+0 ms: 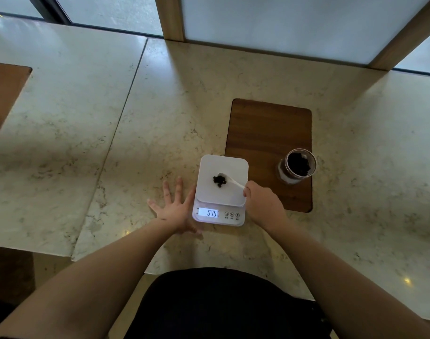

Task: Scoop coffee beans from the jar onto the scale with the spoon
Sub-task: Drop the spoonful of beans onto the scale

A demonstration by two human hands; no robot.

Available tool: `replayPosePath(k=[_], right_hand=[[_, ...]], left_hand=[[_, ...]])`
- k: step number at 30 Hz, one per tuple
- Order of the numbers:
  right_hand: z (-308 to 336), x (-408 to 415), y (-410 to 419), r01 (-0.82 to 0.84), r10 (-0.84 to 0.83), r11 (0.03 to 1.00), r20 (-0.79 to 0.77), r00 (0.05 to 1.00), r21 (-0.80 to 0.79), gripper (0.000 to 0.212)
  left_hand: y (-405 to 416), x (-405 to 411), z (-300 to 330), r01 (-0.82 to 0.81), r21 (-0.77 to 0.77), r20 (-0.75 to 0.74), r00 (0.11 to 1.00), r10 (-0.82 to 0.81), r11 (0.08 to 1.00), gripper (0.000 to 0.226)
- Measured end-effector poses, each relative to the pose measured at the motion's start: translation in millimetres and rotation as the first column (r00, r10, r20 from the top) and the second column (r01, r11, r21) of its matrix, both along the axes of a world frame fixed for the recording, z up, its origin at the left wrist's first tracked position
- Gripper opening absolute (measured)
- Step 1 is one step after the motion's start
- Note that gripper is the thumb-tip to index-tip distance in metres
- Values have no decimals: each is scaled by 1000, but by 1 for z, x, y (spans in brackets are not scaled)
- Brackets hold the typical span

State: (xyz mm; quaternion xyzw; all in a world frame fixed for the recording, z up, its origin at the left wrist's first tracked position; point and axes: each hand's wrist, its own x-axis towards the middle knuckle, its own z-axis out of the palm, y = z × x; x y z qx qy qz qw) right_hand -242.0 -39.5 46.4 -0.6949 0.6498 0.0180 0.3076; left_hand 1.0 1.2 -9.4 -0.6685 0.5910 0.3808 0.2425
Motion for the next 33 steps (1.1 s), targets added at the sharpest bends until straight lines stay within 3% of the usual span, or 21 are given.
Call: replayPosePath(k=[2, 5, 12, 16, 19, 21, 23, 28, 33], right_hand=[[3, 0, 3, -93, 88, 995, -105, 990, -42, 3], [7, 0, 6, -189, 168, 979, -210, 963, -81, 9], [11, -2, 11, -229, 182, 958, -255, 950, -170, 15], [13, -9, 19, -159, 129, 964, -148, 981, -215, 5], [9, -18, 36, 66, -51, 977, 80, 995, -200, 19], [6, -25, 50, 255, -222, 964, 292, 930, -80, 24], [3, -32, 62, 350, -345, 935, 399, 849, 63, 27], [-5, -45, 80, 453, -521, 853, 388, 761, 259, 30], [-6, -49, 76, 488, -542, 840, 361, 759, 237, 30]], left_hand=[[0, 0, 0, 1, 3, -3, 1000, -1, 1000, 157], [0, 0, -1, 6, 3, -7, 1000, -6, 1000, 157], [0, 1, -2, 10, 0, -8, 1000, -10, 1000, 157], [-1, 1, -1, 15, -1, 0, 1000, -15, 1000, 155], [-1, 1, -2, 12, -2, -7, 1000, -12, 1000, 156], [-2, 1, -2, 9, 5, -2, 1000, -9, 1000, 156], [-3, 0, -1, 10, 7, 4, 1000, -10, 1000, 156], [-3, -1, 1, 13, 14, 13, 1000, -13, 1000, 155], [-2, -1, 4, 24, 19, 6, 1000, -24, 1000, 155]])
